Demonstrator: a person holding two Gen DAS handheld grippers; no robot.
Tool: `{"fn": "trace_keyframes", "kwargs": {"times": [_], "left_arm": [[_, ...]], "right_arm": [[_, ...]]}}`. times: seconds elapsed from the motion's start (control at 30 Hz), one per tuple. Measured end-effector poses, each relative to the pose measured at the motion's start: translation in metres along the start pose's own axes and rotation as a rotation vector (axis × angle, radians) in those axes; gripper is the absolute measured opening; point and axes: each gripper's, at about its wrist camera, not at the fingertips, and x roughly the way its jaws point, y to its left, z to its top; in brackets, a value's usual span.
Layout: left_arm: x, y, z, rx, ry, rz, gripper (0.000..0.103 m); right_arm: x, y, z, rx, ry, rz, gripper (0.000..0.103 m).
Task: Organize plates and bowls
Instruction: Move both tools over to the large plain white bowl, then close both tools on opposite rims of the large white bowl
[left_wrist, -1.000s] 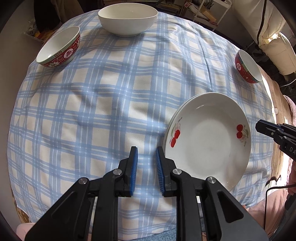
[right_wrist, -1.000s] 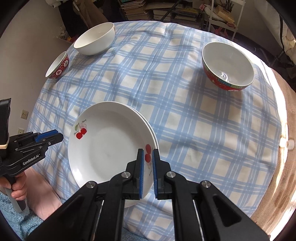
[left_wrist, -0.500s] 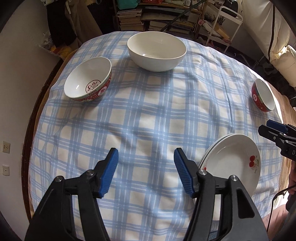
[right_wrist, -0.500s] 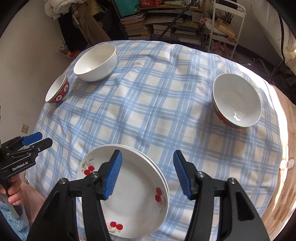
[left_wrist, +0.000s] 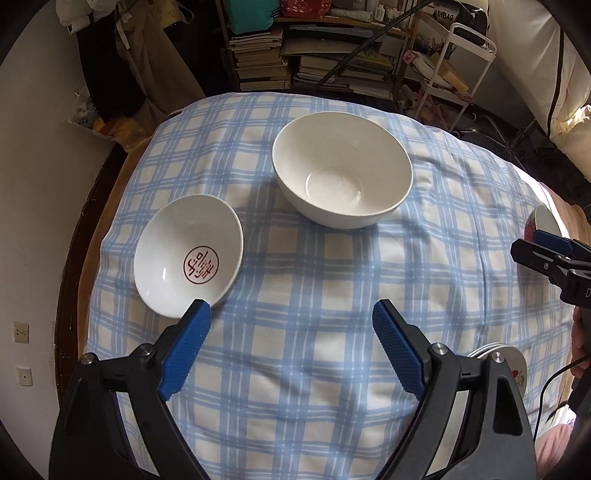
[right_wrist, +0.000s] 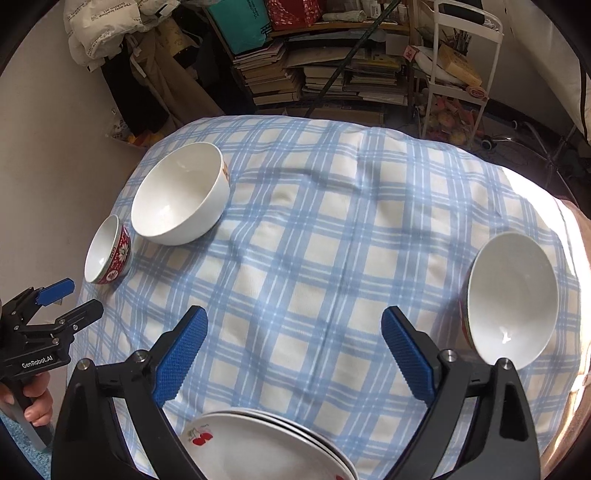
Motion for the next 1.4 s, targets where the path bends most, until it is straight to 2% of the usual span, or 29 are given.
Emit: {"fn": "trace_keyframes", "kwargs": {"times": [0.17,0.23,0.4,0.53,0.77,0.83,0.93,1.03,1.1,1.17,1.23,1.4], "left_arm": [[0.015,0.020,0.036,-0.048,0.013,0.017,0.088],[0.021,0.026,0.048,-0.063,0.022,0.026,0.088],[0.035,0.035,0.071,-0.080,0.038,0.004,0.088],[0.050,0.034,0.084,-0.056,0.021,-0.029,0.088],[0.074,0.034,0.095,-0.055,0.028,-0.017,0.088],[0.079,0.034,0.099,-0.049,0.024,-0.007,0.088],[0.085,0.034,0.104,-0.039,0.026,0.015,0.085],[0.089,0.032,0.105,-0.029,0.029,0.012,0.068],[0.092,0.031,0.105,-0.020,0.033,-0.020,0.038],[0.094,0.032,0.104,-0.033,0.041,-0.053,0.029],[0.094,0.032,0.103,-0.057,0.040,-0.080,0.023],[0.107,0.032,0.101,-0.149,0.086,-0.128,0.008]], "right_arm": [[0.014,0.014,0.036,-0.016,-0.005,-0.012,0.099],[0.023,0.019,0.050,-0.014,0.018,-0.027,0.099],[0.045,0.036,0.076,-0.021,0.051,-0.042,0.099],[0.061,0.048,0.089,-0.032,0.048,-0.060,0.099],[0.086,0.053,0.099,0.031,0.056,-0.033,0.099],[0.094,0.054,0.098,0.042,0.067,-0.034,0.096],[0.103,0.054,0.099,0.065,0.095,-0.024,0.086],[0.108,0.049,0.099,0.110,0.108,0.013,0.066],[0.111,0.046,0.099,0.133,0.115,0.056,0.039],[0.113,0.042,0.099,0.182,0.131,0.136,0.027],[0.115,0.046,0.099,0.184,0.143,0.146,0.023],[0.124,0.063,0.100,0.131,0.163,0.076,0.020]]}}
